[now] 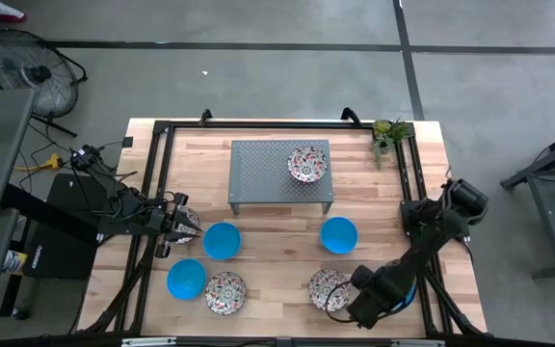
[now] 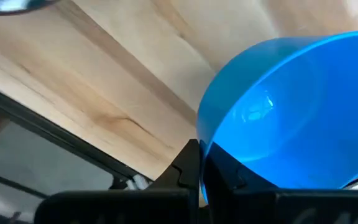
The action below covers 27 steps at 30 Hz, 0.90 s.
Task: Pick & Place Mini bowls
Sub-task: Put the blue bowl on the shelf
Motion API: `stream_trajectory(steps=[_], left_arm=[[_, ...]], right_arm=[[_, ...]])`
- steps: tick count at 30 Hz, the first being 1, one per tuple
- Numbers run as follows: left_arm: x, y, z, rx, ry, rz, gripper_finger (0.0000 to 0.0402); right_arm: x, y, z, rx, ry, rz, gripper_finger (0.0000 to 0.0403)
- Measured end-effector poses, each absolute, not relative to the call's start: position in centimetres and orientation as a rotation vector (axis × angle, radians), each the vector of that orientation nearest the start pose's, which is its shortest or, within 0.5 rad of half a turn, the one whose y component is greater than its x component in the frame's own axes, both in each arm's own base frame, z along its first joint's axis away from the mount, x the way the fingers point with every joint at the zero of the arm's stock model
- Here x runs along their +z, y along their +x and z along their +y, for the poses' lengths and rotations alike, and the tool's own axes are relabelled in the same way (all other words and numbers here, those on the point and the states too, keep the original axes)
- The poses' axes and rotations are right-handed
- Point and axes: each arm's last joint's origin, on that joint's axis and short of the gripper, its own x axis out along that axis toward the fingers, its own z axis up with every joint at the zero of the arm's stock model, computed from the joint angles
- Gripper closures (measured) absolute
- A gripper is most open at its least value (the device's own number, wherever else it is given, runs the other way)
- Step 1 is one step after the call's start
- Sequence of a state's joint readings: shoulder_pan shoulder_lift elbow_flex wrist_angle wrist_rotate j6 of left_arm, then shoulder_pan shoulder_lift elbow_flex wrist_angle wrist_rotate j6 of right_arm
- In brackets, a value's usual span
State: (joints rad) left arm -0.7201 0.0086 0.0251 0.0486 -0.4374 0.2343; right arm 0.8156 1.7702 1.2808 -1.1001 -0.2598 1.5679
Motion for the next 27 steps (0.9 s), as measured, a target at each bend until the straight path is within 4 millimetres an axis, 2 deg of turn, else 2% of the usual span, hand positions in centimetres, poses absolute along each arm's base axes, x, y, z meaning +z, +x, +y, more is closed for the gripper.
stream_trajectory(steps=[6,14,19,27], left_arm=[[17.6,7.9,-5.3,-0.275,0.197,-0.088,0.0335],[17.6,7.9,-5.3,-0.275,0.197,-0.087,0.0335],[17.6,7.9,-5.3,-0.275,0.197,-0.087,0.0335],[17.6,7.9,-5.3,-0.275,0.197,-0.087,0.0335]], right_arm=[[23.3,19.4,22.5,-0.477,0.606,1.651,0.0402],[26.0,17.2,20.9,-0.367,0.464,1.662,0.0403],[27.2,16.8,19.9,-0.266,0.366,1.613,0.0403],[28.2,17.3,18.4,-0.118,0.260,1.578,0.0403]])
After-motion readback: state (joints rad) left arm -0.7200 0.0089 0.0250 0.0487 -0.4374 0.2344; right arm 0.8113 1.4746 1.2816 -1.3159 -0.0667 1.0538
